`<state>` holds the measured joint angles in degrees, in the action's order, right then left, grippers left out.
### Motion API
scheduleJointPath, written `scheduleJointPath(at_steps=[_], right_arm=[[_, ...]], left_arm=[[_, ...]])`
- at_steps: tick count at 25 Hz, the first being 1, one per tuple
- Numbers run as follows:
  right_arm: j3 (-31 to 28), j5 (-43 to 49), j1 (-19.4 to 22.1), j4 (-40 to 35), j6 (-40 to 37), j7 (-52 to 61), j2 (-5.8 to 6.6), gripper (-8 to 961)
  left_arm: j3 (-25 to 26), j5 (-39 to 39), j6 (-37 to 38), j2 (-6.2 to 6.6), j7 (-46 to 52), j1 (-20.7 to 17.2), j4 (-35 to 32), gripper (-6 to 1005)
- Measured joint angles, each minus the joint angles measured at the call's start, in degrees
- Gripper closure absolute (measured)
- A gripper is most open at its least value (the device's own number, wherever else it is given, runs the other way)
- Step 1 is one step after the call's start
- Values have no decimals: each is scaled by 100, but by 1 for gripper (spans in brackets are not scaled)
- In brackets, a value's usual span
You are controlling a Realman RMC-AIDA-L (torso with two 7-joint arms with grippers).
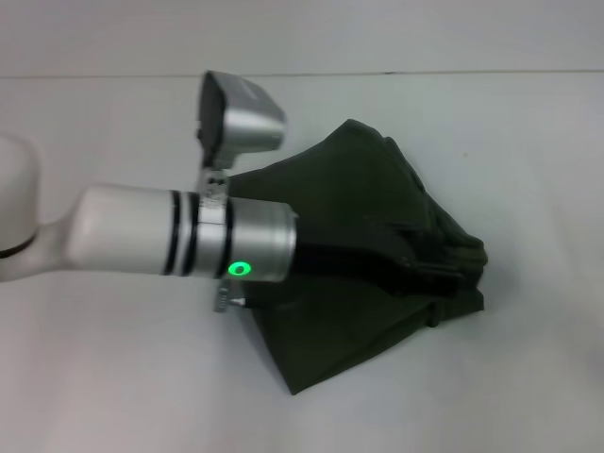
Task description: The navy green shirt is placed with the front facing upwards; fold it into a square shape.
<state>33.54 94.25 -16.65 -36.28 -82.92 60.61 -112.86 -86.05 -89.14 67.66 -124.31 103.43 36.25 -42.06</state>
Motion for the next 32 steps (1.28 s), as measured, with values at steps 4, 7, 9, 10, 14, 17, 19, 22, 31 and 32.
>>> scheduleJointPath(at_steps=[4, 7, 9, 10, 14, 17, 19, 22, 31, 32], right_arm=[[29, 351, -39, -481, -16, 445, -127, 945], [31, 755, -51, -1117, -43, 937, -306, 945], [38, 1059, -63, -1575, -84, 1296, -443, 945], [41, 1217, -70, -1824, -115, 1506, -522, 944], [72, 1781, -170, -2596, -509, 2359, -659, 931], [104, 2100, -356, -2993, -935, 3151, -636, 892], [117, 2390, -516, -3189, -1117, 3690, -608, 853], [135, 3111, -932, -3427, -1503, 4812, -551, 775], [888, 6033, -2587, -3679, -2488, 7084, -596, 436], [1128, 6540, -2876, -3670, -2578, 7338, -662, 405]], left_arm=[[678, -114, 384, 0, -380, -636, -590, 297], [1408, 11, 742, -34, -1215, -1252, -925, 165], [1996, 44, 1154, -23, -1753, -1383, -710, 137], [2350, 33, 1381, 0, -2025, -1403, -504, 123], [3626, -333, 2282, 141, -3147, -1405, 377, 67], [4317, -742, 2758, 203, -3619, -1497, 595, 56], [4655, -1042, 2945, 220, -3683, -1566, 589, 60], [4958, -1354, 3053, 232, -3685, -1664, 535, 63], [5127, -1911, 3098, 194, -3688, -1824, 262, 63], [5127, -1977, 3093, 190, -3689, -1833, 249, 63]])
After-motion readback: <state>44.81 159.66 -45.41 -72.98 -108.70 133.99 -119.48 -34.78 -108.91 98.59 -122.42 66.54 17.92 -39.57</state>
